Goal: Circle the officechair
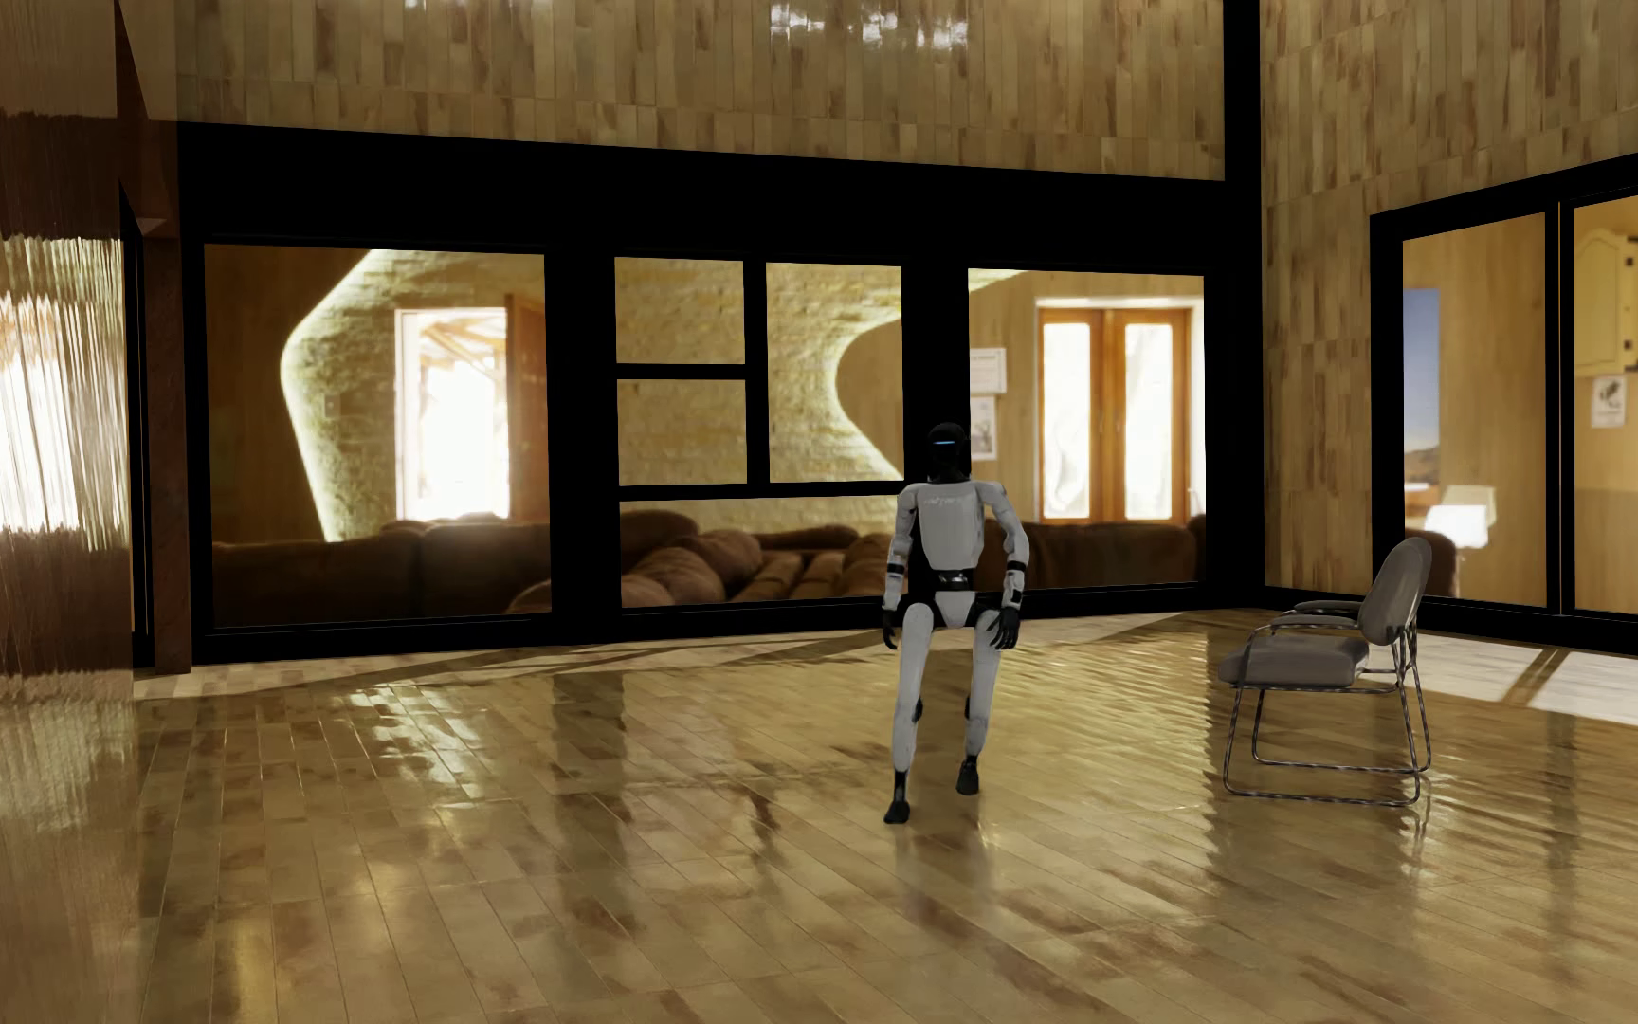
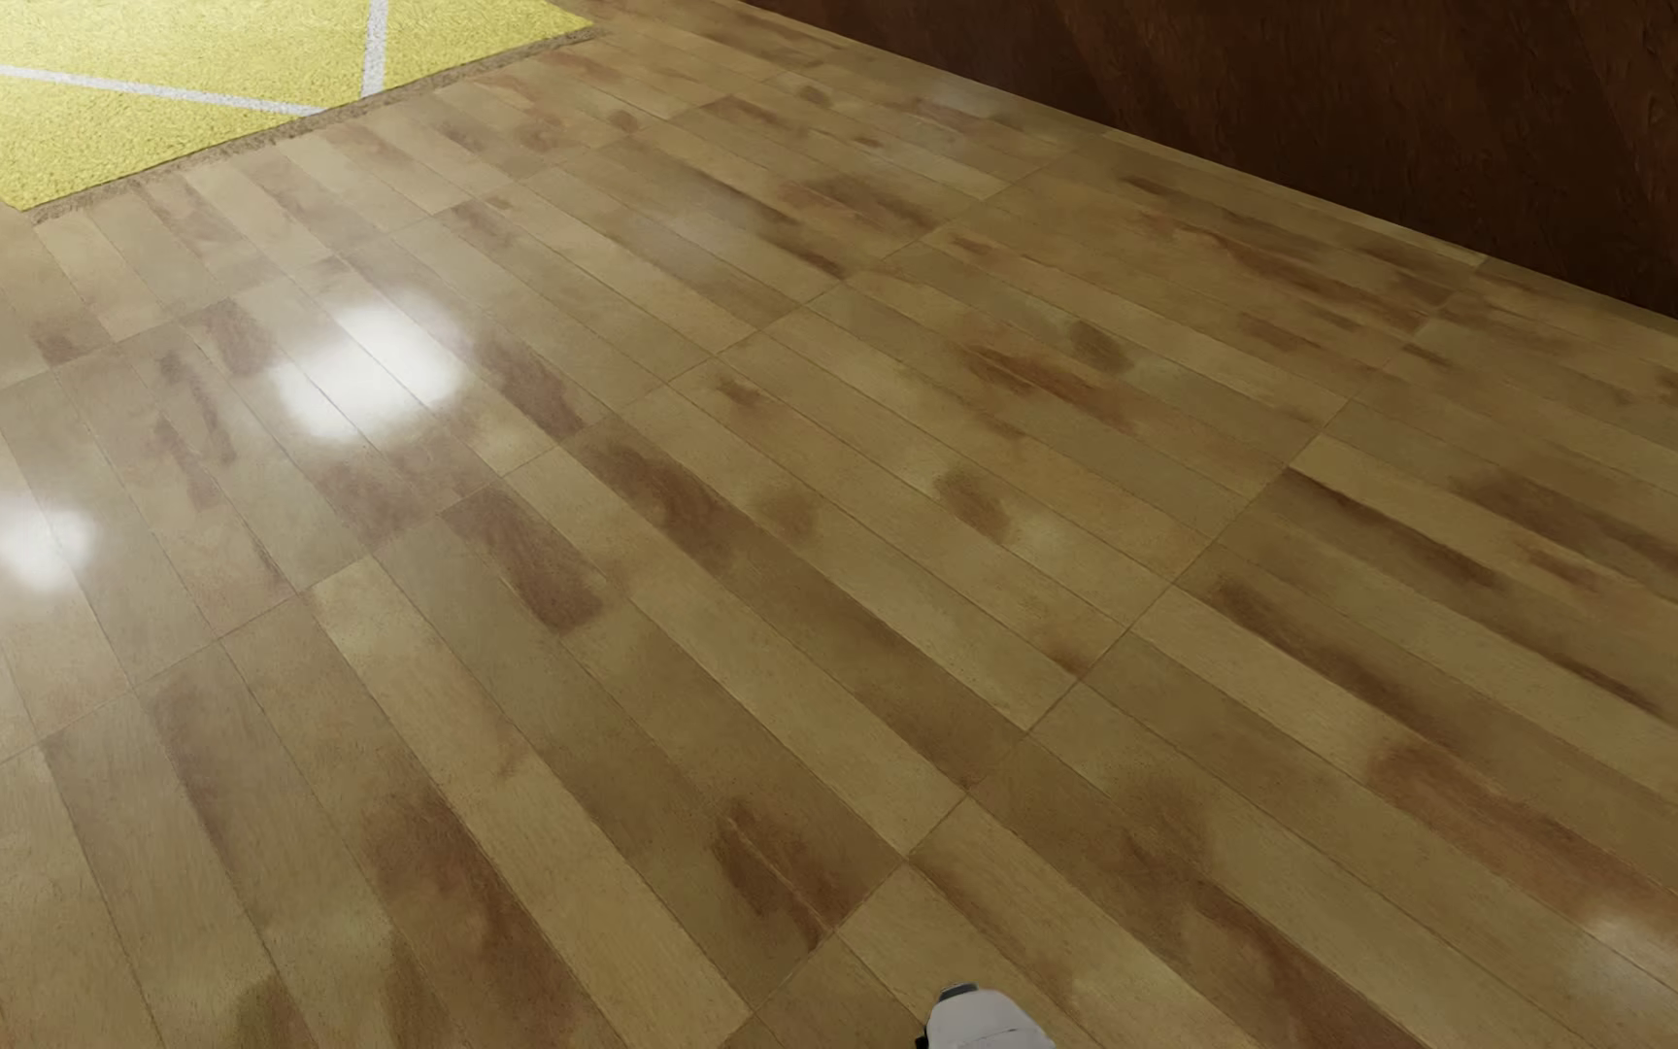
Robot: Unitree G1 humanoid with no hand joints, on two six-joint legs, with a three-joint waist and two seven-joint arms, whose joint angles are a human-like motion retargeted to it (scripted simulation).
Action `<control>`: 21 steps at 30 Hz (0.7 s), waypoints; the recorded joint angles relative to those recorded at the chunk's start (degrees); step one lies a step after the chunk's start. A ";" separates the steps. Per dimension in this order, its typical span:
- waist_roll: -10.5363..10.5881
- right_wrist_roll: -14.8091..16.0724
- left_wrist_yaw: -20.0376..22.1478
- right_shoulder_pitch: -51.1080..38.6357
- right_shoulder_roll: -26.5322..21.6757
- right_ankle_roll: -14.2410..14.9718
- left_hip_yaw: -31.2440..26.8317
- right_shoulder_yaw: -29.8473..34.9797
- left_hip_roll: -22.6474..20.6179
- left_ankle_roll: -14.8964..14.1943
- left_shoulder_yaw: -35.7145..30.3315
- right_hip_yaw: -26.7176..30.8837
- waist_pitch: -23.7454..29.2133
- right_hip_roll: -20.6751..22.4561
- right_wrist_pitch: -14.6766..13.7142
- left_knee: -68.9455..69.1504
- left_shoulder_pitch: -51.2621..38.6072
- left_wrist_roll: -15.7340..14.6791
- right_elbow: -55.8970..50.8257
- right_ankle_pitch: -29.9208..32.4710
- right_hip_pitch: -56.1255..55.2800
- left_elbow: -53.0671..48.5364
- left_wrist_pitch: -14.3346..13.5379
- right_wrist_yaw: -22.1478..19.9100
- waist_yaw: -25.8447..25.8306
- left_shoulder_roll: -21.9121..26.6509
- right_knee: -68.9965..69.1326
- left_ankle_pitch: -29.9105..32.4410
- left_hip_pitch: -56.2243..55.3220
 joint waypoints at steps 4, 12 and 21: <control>4.57 0.00 0.00 -1.77 1.58 0.00 0.00 -0.18 4.12 0.00 -2.17 0.00 1.10 2.67 0.00 40.52 -0.05 0.00 5.87 -4.39 5.24 2.12 0.00 0.00 3.08 -2.90 13.59 34.01 -14.71; -1.08 0.00 0.00 -4.07 -1.12 0.00 0.00 2.24 7.97 0.00 -4.91 0.00 0.36 -1.94 0.00 1.34 9.87 0.00 -10.16 -16.40 41.17 7.91 0.00 0.00 28.98 -3.01 -2.91 15.49 -51.29; -7.11 0.00 0.00 -5.19 1.11 0.00 0.00 3.87 -5.72 0.00 -7.26 0.00 2.16 -2.24 0.00 11.42 8.37 0.00 -1.65 -5.84 20.59 10.76 0.00 0.00 22.14 -2.20 43.47 26.83 -37.23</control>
